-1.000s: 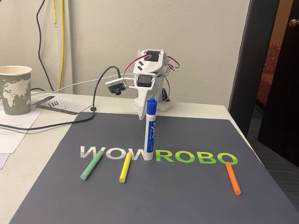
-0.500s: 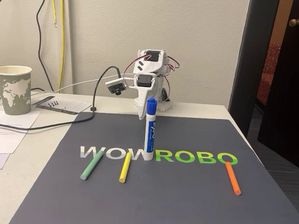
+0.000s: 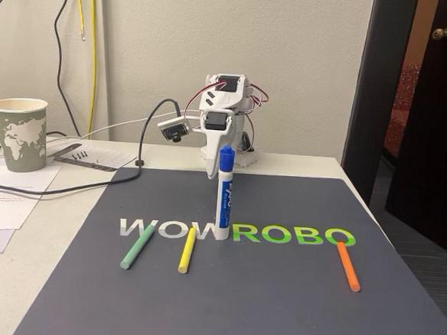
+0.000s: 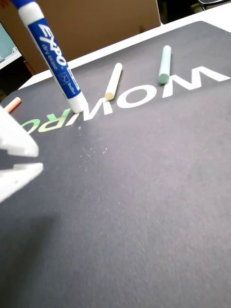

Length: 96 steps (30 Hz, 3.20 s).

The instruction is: Pick up the blue marker.

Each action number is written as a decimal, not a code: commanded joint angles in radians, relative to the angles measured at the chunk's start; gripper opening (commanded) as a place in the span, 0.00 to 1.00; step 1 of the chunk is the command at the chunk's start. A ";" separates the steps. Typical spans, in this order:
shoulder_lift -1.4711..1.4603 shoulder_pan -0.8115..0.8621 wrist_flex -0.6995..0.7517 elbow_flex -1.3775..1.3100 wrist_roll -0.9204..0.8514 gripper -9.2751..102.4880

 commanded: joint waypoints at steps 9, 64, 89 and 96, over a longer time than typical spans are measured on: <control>0.058 -0.002 -0.002 -0.002 0.008 0.08; 0.058 -0.009 0.002 -0.002 0.008 0.08; 0.058 -0.006 -0.107 -0.002 0.067 0.08; 0.058 -0.014 -0.187 -0.002 -0.043 0.10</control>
